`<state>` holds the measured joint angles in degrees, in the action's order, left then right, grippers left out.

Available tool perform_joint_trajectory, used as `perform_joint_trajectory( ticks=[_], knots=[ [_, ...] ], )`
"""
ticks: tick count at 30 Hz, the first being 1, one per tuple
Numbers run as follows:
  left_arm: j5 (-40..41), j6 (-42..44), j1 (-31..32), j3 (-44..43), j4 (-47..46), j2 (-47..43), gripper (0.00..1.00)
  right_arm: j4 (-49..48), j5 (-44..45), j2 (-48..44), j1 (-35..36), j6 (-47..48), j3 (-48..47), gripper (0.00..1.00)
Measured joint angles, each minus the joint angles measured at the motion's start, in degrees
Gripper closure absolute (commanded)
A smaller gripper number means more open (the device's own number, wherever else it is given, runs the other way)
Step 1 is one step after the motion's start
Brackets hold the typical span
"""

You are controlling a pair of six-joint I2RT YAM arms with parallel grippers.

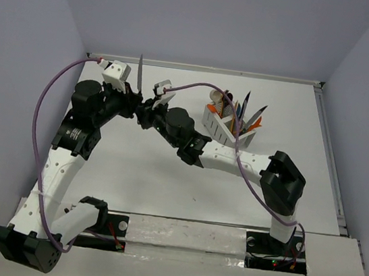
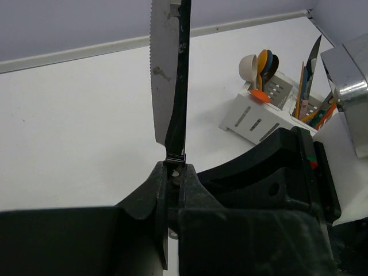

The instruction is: Sort the eating utensils into containers

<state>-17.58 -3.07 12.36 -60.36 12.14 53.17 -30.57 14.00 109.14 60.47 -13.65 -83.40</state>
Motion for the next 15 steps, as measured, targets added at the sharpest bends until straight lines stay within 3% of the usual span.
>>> perform_joint_trajectory(
  ticks=[2, 3, 5, 6, 15],
  knots=[
    [0.09, 0.13, -0.24, 0.15, 0.07, -0.35, 1.00, -0.11, 0.26, 0.31, 0.31, 0.15, -0.44, 1.00],
    [0.13, 0.24, -0.24, 0.35, -0.20, -0.48, 0.88, -0.11, 0.33, 0.33, 0.31, 0.02, -0.48, 1.00],
    [0.13, 0.70, -0.22, 0.83, -0.59, -0.68, 0.43, -0.09, 0.57, 0.33, 0.33, -0.07, -0.39, 1.00],
    [0.07, 1.18, -0.22, 1.01, -0.63, -0.72, 0.01, -0.20, 0.66, 0.31, 0.33, -0.04, -0.07, 1.00],
    [4.15, 6.82, -0.09, 1.92, 0.74, -1.90, 0.01, 0.48, 6.73, -10.80, -3.96, -0.31, 15.47, 1.00]
  ],
)
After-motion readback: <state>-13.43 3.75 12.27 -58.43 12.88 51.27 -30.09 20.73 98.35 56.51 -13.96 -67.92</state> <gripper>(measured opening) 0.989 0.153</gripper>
